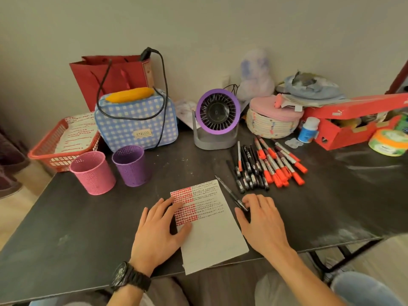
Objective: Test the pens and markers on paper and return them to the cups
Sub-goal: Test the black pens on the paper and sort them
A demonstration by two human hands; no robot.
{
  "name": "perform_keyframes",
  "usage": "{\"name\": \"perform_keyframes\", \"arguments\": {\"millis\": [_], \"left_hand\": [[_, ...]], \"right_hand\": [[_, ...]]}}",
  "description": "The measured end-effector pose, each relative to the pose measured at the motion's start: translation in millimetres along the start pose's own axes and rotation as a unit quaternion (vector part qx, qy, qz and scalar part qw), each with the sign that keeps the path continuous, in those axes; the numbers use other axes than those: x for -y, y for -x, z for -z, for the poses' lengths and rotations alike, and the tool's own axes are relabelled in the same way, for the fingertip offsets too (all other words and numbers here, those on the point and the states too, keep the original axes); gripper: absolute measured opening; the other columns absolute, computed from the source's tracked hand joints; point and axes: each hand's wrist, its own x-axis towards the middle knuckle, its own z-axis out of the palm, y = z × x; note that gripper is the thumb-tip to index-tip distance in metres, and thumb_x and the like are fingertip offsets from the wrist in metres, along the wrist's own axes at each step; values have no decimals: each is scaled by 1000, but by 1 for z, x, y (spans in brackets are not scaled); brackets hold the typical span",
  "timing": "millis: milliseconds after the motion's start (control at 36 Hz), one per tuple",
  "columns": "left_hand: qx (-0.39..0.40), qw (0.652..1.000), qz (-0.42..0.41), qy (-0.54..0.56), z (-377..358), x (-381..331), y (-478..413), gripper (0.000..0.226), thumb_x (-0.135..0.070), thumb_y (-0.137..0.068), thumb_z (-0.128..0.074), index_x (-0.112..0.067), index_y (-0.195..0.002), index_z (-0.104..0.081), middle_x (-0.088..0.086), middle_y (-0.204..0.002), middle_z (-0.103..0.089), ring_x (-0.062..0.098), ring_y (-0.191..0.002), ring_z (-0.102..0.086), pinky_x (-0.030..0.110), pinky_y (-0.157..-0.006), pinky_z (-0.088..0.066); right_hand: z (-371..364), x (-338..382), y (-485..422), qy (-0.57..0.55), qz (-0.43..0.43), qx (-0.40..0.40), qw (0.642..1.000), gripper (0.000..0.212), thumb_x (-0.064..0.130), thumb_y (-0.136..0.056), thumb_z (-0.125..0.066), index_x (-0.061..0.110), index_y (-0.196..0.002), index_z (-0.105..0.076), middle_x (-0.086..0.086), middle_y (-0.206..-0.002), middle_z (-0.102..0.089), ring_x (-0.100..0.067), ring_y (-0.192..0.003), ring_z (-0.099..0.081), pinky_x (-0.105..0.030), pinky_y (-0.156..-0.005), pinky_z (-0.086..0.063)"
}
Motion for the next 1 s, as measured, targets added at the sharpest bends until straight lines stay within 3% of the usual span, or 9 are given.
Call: {"name": "perform_keyframes", "arguments": {"millis": [111,306,444,556,611,694,833,917,1000], "left_hand": [[-6,1000,-6,-2,1,-3,1,78,-85,-83,-20,-48,-150,-35,-18,-162,-25,11,-153,-14,46,-126,-3],[12,1000,-5,-20,0,-2,2,75,-87,-83,-15,-55,-150,-29,-13,-165,-21,14,-154,-11,48,-126,-1],[15,1000,-2,-20,-1,-1,2,73,-86,-85,-15,-56,-151,-25,-15,-165,-18,12,-154,-8,45,-124,4],[7,1000,2,4,1,-2,3,69,-83,-88,-19,-55,-150,-29,-17,-164,-21,10,-153,-11,46,-126,-1],[-16,999,7,40,4,-6,5,69,-81,-87,-23,-50,-147,-40,-16,-161,-29,10,-150,-22,47,-126,-14],[-75,992,5,103,6,-18,15,63,-73,-88,-34,-41,-138,-56,-16,-150,-45,9,-144,-32,36,-119,-32],[-94,972,-45,213,8,-63,34,47,-69,-95,-40,-42,-123,-67,-37,-125,-57,-11,-130,-40,5,-105,-26],[-42,934,-29,353,10,-88,39,42,-67,-93,-46,-43,-120,-68,-35,-120,-63,-10,-121,-52,11,-100,-37],[-10,892,0,451,12,-103,40,18,-38,-102,-55,-34,-113,-68,-19,-106,-73,1,-109,-64,24,-93,-49]], "right_hand": [[1,0,0,30,-16,20,999,31,28,-95,-66,14,-123,-67,-1,-102,-65,-23,-95,-57,-37,-78,-49],[-1,-2,0,15,-47,28,998,23,25,-100,-58,15,-116,-71,-4,-105,-63,-24,-96,-53,-39,-82,-47],[3,-11,-2,-130,-124,14,984,25,19,-106,-48,13,-115,-70,3,-101,-60,-17,-95,-49,-31,-83,-38],[14,-12,2,-253,-172,-3,952,21,23,-107,-46,29,-104,-66,11,-95,-63,-5,-90,-60,-30,-81,-45],[22,-9,7,-335,-204,-3,920,23,24,-107,-46,34,-100,-66,7,-94,-68,2,-86,-63,-27,-81,-49],[34,-3,21,-419,-215,18,882,28,25,-106,-48,33,-101,-74,7,-85,-72,-2,-72,-66,-19,-67,-53],[42,18,49,-506,-221,79,830,26,20,-100,-58,24,-92,-82,-3,-79,-76,-4,-62,-62,-20,-62,-55],[42,34,60,-518,-204,109,823,29,18,-98,-61,34,-87,-82,-7,-77,-76,-3,-62,-60,-18,-63,-54],[46,43,64,-515,-194,144,822,29,17,-99,-61,29,-83,-82,-7,-77,-76,-4,-62,-59,-19,-61,-52]]}}
